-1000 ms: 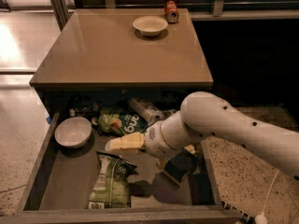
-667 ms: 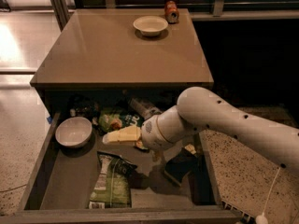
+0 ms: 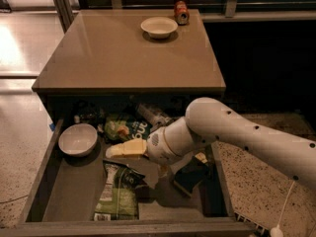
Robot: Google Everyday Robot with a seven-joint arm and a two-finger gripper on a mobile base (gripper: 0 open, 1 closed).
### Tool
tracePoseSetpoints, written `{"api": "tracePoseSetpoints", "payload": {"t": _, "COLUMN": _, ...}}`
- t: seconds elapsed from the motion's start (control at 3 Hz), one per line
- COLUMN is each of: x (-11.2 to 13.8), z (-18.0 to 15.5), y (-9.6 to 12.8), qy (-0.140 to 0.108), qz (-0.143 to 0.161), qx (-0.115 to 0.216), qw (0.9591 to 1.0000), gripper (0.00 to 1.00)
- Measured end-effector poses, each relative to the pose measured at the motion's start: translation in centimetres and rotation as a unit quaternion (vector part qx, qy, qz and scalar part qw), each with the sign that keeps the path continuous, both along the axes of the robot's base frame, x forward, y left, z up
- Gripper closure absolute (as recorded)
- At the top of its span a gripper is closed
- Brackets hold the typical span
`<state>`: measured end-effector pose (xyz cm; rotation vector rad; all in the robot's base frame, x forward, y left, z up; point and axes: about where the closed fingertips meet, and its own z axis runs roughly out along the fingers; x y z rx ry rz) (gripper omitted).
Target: Pick green jalapeno chip bag from top drawer and place on counter
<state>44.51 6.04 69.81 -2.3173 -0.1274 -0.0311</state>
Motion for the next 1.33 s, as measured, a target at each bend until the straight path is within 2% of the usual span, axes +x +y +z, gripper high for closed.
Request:
{"api": "tracePoseSetpoints", "payload": {"t": 0.33, "x": -1.63, "z": -0.83, "y": 1.09, "qy": 0.011, "qz": 0.018, "qx": 0.01, "qw": 0.9997, "gripper": 0.0}}
{"api": "tracePoseSetpoints", "payload": {"t": 0.67, "x": -1.74, "z": -0.88, "y": 1.17, "qy": 0.011, "qz": 0.02, "qx": 0.01, "qw": 0.9997, "gripper": 0.0}}
{"api": "tracePoseSetpoints", "payload": {"t": 1.0, "x": -1.74, "z": -0.88, "y": 1.17, "qy": 0.011, "qz": 0.02, "qx": 0.01, "qw": 0.9997, "gripper": 0.16}}
{"api": "tracePoseSetpoints", "payload": {"t": 1.33, "x": -1.77, "z": -0.89, "y": 1.21, "qy": 0.011, "qz": 0.021, "qx": 0.01, "qw": 0.9997, "gripper": 0.17}}
